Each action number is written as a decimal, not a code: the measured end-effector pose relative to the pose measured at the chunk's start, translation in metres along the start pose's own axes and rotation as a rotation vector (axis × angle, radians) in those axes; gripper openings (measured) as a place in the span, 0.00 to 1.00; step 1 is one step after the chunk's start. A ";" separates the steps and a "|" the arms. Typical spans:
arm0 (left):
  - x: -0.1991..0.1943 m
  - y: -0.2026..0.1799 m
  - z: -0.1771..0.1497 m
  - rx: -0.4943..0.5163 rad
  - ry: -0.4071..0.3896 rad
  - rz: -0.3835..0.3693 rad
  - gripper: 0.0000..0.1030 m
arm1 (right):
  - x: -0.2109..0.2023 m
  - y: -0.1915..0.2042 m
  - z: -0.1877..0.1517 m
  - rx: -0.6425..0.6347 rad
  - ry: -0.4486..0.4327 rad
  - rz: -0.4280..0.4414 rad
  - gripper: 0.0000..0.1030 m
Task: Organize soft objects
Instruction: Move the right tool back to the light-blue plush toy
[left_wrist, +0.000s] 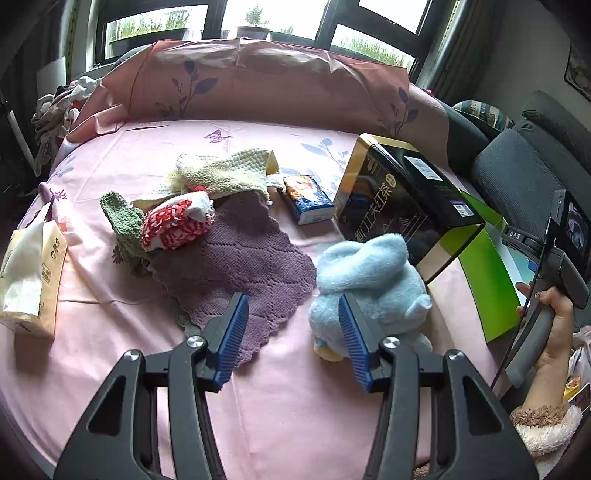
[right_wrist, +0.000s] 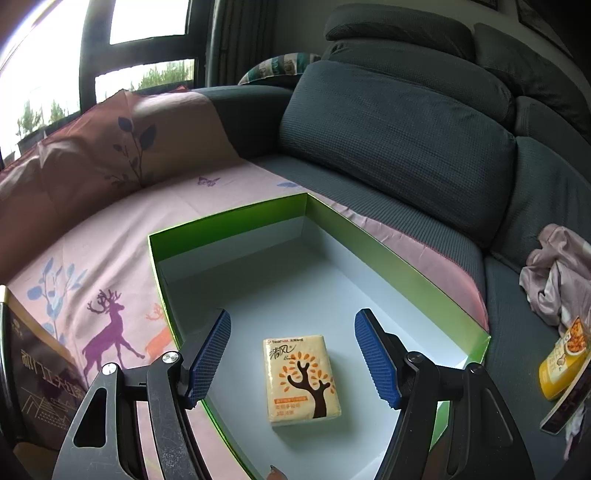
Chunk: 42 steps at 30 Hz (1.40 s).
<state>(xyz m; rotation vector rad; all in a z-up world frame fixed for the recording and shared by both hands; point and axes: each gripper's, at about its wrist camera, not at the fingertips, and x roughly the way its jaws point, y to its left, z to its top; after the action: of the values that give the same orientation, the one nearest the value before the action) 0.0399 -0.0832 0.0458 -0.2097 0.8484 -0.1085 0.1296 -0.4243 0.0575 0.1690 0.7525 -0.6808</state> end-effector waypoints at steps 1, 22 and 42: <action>0.000 0.002 0.000 -0.003 0.000 0.000 0.48 | 0.008 0.003 -0.001 -0.017 0.030 -0.011 0.69; 0.003 0.042 -0.001 -0.115 0.015 0.003 0.48 | -0.009 0.051 -0.033 -0.138 0.090 0.212 0.69; 0.018 0.045 -0.006 -0.164 0.080 -0.164 0.54 | -0.111 0.068 -0.058 -0.276 0.222 0.879 0.81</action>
<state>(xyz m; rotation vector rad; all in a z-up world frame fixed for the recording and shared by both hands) 0.0478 -0.0431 0.0183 -0.4315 0.9203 -0.2023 0.0804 -0.2939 0.0843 0.2984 0.8790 0.2818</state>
